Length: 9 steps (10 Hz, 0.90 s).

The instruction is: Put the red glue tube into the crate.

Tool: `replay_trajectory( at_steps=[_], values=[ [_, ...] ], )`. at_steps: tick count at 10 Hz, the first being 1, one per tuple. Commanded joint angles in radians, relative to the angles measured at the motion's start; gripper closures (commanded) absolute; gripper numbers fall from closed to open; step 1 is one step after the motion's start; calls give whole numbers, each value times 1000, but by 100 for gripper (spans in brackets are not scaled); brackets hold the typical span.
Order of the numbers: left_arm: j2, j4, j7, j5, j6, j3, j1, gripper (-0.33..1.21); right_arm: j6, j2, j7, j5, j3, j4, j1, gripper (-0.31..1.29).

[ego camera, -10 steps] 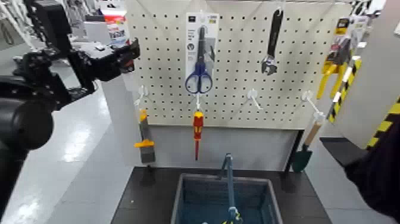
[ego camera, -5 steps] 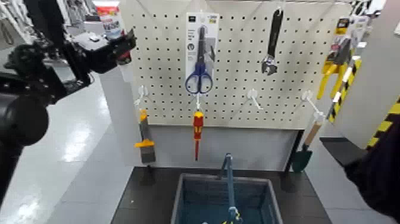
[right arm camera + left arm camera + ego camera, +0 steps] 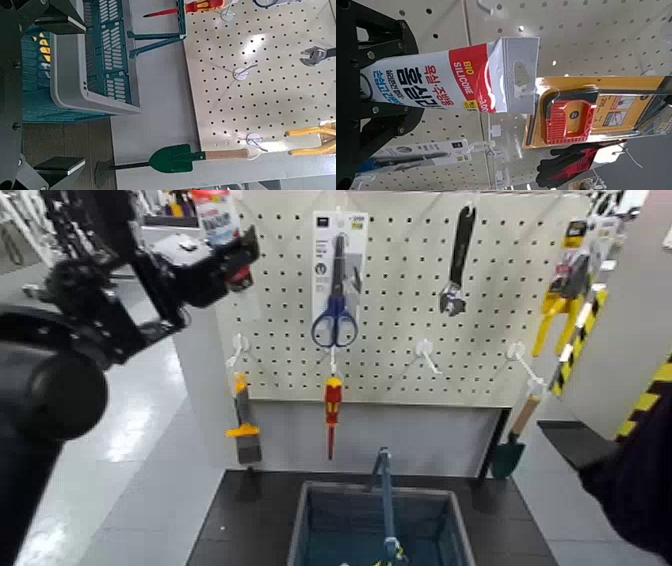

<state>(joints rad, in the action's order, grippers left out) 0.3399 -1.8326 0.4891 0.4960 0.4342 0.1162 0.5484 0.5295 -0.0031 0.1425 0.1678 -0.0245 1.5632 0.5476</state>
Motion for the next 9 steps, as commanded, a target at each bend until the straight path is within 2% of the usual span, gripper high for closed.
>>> replay_trajectory(
  at_steps=[1,3,6,8,9],
  values=[
    [-61,-5,-23,75,-5,31,-39,118,3,123,-1,2,0,-5,0,14],
    [-98,7,-27,115,0,51,-81,118,3,123,-1,2,-3,-5,-1,14],
    [-124,49,-23,176,28,99,-116,118,1,121,-1,2,-6,-5,-1,14],
    [-128,84,-11,214,38,137,-134,118,-2,121,-3,2,-9,-5,-3,14],
    [-142,104,0,226,46,142,-148,118,-2,120,-3,2,-11,-3,-1,14]
  ],
)
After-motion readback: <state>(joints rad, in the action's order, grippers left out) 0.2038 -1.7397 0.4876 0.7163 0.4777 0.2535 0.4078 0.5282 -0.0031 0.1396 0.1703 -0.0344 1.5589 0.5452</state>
